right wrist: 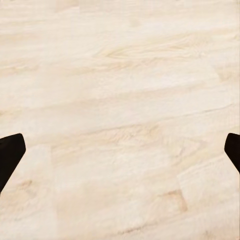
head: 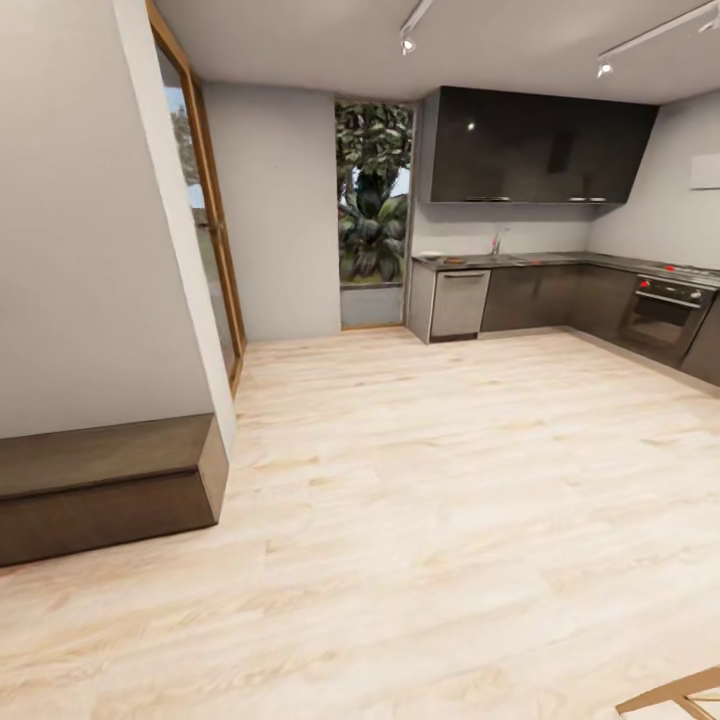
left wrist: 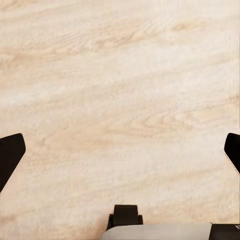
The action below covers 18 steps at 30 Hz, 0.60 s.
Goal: In the kitchen, take the Vidalia onion out of the sink, dice it on the chopping board with the paring knife, put the diced onion into the bowl on the countertop, then place both the paring knife and the chopping board into the sink.
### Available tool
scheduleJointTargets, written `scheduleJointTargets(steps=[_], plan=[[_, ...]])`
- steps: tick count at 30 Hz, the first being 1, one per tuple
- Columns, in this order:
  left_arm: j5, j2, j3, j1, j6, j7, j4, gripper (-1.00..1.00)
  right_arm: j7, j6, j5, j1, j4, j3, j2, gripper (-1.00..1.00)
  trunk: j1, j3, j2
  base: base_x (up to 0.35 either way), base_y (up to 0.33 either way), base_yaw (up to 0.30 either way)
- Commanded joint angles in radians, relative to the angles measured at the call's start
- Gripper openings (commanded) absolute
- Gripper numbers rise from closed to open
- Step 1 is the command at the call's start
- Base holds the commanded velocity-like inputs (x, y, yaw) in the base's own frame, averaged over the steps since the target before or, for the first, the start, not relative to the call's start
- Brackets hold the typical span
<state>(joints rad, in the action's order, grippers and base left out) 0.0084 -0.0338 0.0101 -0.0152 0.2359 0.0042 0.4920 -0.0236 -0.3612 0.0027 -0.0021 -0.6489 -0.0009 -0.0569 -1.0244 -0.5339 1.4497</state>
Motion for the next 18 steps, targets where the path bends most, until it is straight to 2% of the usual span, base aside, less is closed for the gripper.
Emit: scheduleJointTargets(steps=[1,18], plan=[[0.001,0.000,0.001,-0.001,0.001,0.000,0.001,1.00,-0.002,-0.002,0.000,0.000,0.000,0.001,0.000,1.00,-0.001,-0.001,0.000,0.322,0.000,0.000],[0.001,0.000,0.001,-0.001,0.001,0.000,0.001,1.00,-0.001,-0.002,-0.001,-0.001,0.000,0.000,-0.001,1.00,-0.001,-0.001,0.000,0.322,0.000,-0.007]])
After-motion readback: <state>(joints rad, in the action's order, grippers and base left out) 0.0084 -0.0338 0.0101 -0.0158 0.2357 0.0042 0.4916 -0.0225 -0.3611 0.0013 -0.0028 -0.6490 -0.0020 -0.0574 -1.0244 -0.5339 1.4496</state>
